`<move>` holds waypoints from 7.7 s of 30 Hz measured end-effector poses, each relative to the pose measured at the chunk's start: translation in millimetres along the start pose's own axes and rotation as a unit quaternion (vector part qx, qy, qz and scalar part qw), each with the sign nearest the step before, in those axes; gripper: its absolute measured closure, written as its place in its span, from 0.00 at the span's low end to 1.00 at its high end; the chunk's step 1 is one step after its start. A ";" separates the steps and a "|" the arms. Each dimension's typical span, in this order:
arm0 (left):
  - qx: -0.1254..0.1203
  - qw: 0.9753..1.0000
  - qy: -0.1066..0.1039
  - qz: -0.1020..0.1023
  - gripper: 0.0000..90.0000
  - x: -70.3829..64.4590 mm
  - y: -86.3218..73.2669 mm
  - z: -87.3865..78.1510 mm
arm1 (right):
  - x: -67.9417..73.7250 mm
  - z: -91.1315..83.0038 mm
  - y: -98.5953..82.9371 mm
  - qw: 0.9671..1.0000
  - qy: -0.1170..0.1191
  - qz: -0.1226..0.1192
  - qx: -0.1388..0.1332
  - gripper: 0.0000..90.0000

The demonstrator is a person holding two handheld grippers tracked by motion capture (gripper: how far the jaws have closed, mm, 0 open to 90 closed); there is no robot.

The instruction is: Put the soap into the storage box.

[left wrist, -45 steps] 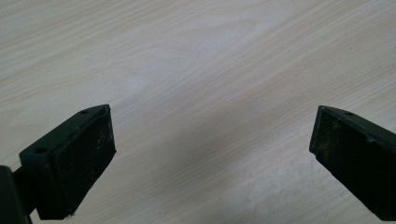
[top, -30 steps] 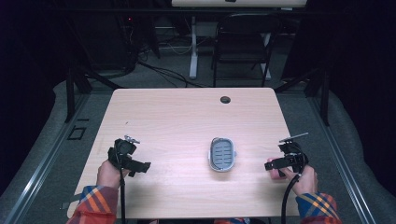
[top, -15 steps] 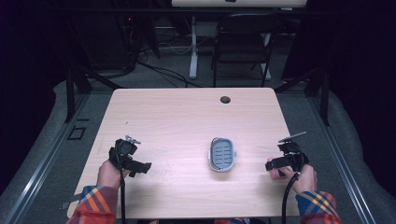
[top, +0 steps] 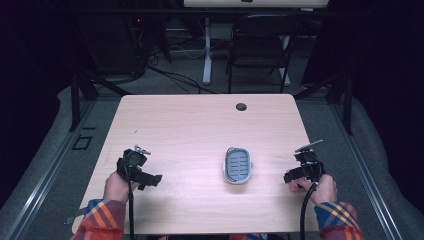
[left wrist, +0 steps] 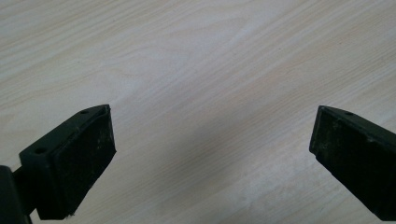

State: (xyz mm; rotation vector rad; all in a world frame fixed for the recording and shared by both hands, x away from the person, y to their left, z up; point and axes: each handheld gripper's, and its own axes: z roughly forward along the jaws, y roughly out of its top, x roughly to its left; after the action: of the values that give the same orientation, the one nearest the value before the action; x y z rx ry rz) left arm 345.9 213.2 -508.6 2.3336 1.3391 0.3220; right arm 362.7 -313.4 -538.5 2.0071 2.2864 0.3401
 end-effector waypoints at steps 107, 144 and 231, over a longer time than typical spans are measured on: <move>0.000 1.000 0.004 0.006 0.00 0.4 -1.2 0.7 | 51.6 -78.8 53.9 0.996 0.016 -0.088 -0.006 0.41; 0.001 1.000 0.000 0.009 0.00 -0.4 -0.8 1.0 | 107.1 -64.0 83.7 0.990 0.021 -0.139 0.032 0.41; 0.009 0.999 -0.009 0.029 0.00 -6.6 0.7 4.4 | 128.8 -64.6 62.2 0.971 0.060 -0.230 -0.016 0.13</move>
State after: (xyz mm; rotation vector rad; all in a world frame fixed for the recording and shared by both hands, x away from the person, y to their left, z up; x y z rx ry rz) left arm 344.8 206.2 -512.1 2.3887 1.2725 0.3061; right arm 391.9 -186.4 -451.1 1.4111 2.6994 0.4607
